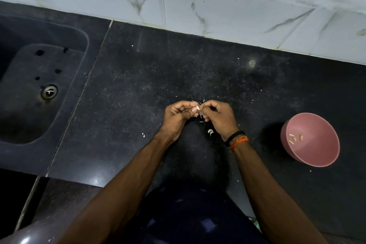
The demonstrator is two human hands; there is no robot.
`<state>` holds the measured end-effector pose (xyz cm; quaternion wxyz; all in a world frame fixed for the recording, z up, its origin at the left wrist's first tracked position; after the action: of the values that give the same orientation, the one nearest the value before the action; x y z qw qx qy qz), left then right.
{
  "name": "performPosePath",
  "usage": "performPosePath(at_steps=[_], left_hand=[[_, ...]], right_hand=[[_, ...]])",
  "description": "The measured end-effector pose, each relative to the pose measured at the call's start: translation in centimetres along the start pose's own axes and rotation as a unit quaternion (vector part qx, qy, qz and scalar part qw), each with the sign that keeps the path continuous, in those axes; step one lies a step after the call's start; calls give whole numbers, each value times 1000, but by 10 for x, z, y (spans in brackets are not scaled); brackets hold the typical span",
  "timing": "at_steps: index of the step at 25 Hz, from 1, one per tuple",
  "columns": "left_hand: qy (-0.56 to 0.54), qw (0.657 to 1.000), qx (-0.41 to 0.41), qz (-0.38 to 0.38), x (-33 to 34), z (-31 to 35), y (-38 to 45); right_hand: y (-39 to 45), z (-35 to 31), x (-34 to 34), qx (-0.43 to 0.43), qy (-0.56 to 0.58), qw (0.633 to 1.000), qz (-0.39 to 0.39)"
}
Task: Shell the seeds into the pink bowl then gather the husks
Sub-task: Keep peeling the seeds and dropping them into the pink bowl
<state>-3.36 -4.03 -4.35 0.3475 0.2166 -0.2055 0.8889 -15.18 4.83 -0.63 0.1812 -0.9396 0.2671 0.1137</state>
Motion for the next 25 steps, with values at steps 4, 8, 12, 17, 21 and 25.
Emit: performPosePath(at_steps=[4,8,12,17,21,25], left_hand=[[-12,1000,-4,-13,0,0,0],[-10,1000,-10,-19,2,-1,1],[2,1000,-3,-21,4,1,1],[44,999,4,-9,4,1,1],[59,998,3,-2,4,0,1],[64,998,2,0,3,-1,2]], right_hand=[[-2,-4,-4,1,24,999,-22],[-1,-8,-9,-10,-13,999,-32],[-3,-12,-9,-26,-53,998,-26],[-3,-11,-8,-18,-92,995,-27],[-3,-16,-8,-24,-134,990,-36],[-3,-13,-8,-27,-142,989,-40]])
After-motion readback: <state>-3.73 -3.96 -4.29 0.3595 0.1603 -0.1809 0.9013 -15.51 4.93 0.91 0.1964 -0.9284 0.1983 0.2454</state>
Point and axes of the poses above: each hand's wrist, its own y-axis towards the middle knuckle, its own x-axis out of the palm, z = x × y, the point moved 8 cm from there along y, towards the middle knuckle, and after that the axes turned 2 degrees about -y, right-handed, at the moved point
